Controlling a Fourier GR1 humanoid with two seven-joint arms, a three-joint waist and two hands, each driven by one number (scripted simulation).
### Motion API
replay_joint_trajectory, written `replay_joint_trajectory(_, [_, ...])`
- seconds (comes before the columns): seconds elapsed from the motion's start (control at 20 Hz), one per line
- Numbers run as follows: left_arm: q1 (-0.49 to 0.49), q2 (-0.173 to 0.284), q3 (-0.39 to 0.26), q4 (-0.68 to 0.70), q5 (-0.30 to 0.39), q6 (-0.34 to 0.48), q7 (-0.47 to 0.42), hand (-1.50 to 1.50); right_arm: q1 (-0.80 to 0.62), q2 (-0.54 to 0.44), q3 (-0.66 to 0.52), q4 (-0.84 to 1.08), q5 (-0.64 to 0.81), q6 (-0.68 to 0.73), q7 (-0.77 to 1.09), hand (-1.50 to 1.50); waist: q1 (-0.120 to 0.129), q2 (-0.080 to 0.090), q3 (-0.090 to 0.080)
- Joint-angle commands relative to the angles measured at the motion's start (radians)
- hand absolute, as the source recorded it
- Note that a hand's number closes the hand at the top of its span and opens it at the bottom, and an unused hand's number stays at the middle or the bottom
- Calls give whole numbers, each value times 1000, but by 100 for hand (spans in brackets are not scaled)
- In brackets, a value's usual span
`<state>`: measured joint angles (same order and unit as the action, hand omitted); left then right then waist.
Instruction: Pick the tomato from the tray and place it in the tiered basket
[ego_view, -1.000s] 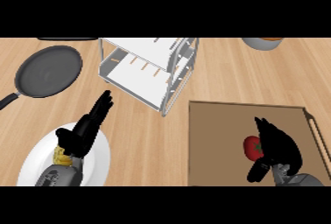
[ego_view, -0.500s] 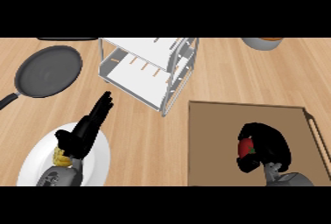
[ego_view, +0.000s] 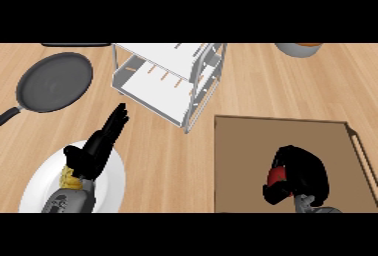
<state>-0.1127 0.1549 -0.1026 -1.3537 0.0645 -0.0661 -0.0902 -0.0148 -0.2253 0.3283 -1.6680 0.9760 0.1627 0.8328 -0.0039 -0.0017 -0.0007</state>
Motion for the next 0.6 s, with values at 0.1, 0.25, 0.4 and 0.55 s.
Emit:
replay_joint_trajectory(0.1, [-5,-31,-10,-23,-24,32,24,0,54,75,48,-78,173,-39,224,150,1,-1,0])
replay_joint_trajectory(0.25, [2,-27,-5,37,-50,26,-51,0,116,76,81,-185,239,-106,221,150,-5,-1,0])
replay_joint_trajectory(0.4, [12,-9,5,-19,-10,-3,10,0,48,184,73,-268,203,-158,229,150,1,-4,1])
replay_joint_trajectory(0.55, [1,0,17,15,8,-32,1,0,-19,213,70,-387,176,-196,176,150,-3,-4,0])
